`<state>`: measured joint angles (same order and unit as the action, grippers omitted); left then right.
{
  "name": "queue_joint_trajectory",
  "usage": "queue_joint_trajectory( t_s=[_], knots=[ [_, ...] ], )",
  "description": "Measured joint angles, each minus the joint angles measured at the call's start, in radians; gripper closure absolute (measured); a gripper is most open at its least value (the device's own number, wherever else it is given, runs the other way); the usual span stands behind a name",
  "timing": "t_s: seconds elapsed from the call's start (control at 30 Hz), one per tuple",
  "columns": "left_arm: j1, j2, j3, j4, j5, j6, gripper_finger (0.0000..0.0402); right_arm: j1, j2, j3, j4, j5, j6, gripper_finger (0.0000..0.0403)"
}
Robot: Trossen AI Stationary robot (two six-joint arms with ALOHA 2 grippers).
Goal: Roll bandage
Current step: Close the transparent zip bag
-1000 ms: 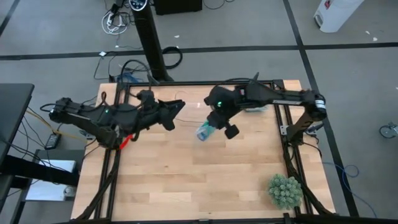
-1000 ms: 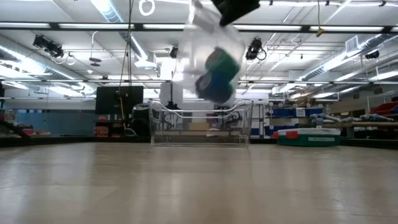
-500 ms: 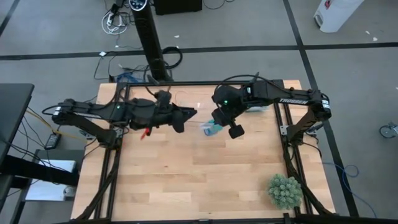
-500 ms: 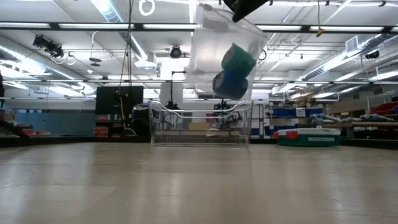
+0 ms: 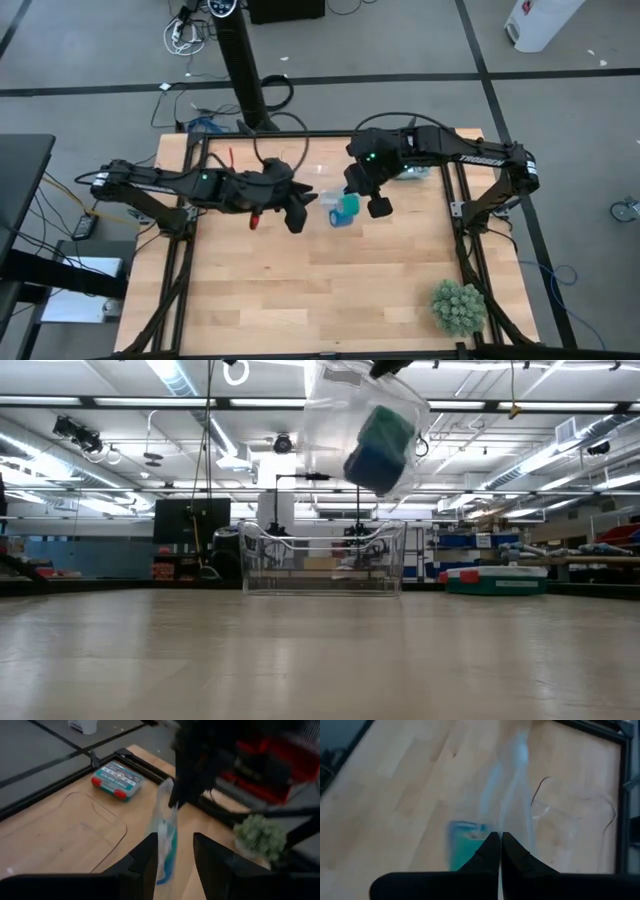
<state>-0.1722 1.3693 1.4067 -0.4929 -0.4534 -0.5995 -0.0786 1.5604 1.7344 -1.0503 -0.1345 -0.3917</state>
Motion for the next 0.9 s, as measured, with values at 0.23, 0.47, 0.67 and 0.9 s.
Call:
queue_joint_trajectory(
  t_s=[0.23,0.47,0.67,0.9],
  knots=[
    [-0.001,0.028,0.0,-0.017,0.022,0.049,0.0271,-0.016,-0.007,0.0,0.009,-0.049,0.08,0.0403],
    [0.0,0.028,0.0,-0.054,-0.019,0.036,0.0271,-0.016,-0.025,0.0,0.041,-0.053,0.077,0.0403],
    [0.0,0.05,-0.001,-0.028,-0.025,0.048,0.0271,-0.014,-0.026,0.0,0.084,-0.091,0.084,0.0403],
    [0.0,0.061,-0.001,0.035,-0.06,0.07,0.0294,-0.002,-0.026,0.0,0.11,-0.106,0.094,0.0403]
  ],
)
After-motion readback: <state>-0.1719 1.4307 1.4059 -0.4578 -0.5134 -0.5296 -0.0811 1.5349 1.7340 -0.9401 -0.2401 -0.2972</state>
